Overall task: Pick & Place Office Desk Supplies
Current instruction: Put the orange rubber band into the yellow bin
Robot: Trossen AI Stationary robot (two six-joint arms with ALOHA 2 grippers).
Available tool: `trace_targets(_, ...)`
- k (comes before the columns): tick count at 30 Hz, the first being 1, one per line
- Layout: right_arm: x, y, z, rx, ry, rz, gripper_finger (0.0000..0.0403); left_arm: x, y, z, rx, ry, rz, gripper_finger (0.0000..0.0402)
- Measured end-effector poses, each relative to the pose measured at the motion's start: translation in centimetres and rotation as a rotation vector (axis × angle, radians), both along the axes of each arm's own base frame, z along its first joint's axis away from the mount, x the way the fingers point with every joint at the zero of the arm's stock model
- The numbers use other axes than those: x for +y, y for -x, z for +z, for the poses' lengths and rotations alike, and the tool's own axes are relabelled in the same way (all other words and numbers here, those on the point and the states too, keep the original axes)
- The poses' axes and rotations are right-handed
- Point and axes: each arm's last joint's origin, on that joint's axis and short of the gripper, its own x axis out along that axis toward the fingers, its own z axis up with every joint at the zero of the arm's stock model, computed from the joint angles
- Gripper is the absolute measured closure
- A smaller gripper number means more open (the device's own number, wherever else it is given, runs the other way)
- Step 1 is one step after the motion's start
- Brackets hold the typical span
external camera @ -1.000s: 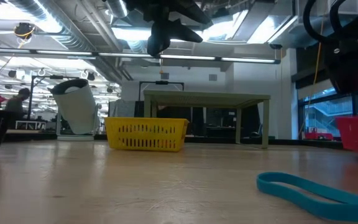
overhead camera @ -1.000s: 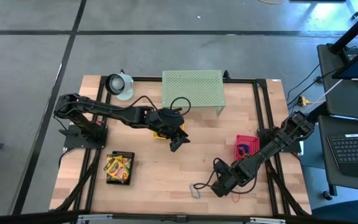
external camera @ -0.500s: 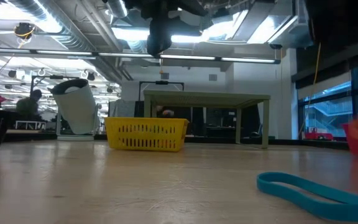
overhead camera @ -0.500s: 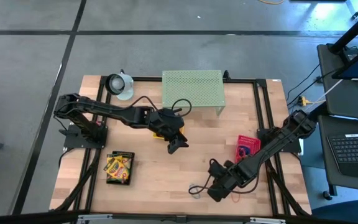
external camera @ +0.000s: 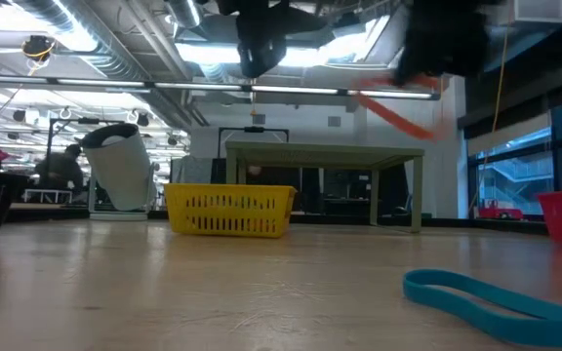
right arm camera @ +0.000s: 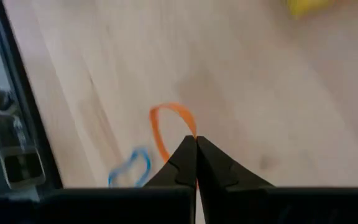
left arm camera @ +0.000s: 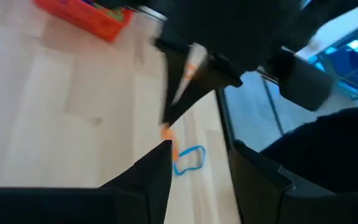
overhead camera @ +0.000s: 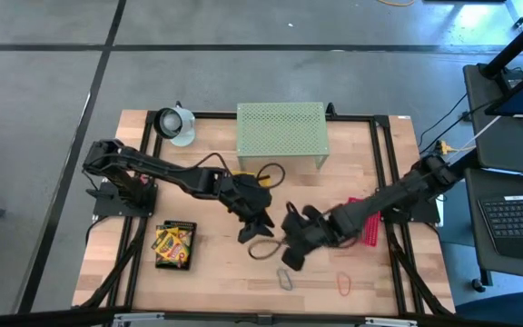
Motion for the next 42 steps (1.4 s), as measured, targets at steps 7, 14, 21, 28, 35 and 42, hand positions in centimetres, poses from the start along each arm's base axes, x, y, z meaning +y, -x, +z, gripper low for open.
trace_targets(7,-1.8,-2.3,3.7,-0.117,0.043,0.038,0.0403,-1.4,-0.6,-0.8,0.001,0.032,-0.014,0.0231)
trace_targets(14,-1.9,-2.6,5.5,-0.154,0.06,0.051,0.0403,-1.0,-1.0,-1.2,0.019,0.069,0.03,0.0231)
trace_targets(21,-2.0,-2.5,5.7,-0.15,0.061,0.047,0.0403,-0.4,-1.3,-1.1,-0.004,0.069,0.055,0.0244)
trace_targets(28,-2.1,-2.3,5.5,-0.119,0.07,0.026,0.0403,-0.1,-1.3,-0.9,-0.014,0.067,0.058,0.0244)
trace_targets(35,-2.0,-2.1,5.5,-0.118,0.059,0.027,0.0403,0.2,-1.4,-0.9,-0.015,0.075,0.061,0.0244)
trace_targets(42,-2.5,-1.3,7.0,-0.159,0.06,-0.004,0.0403,1.4,-0.9,-0.6,0.018,0.088,0.015,0.0254)
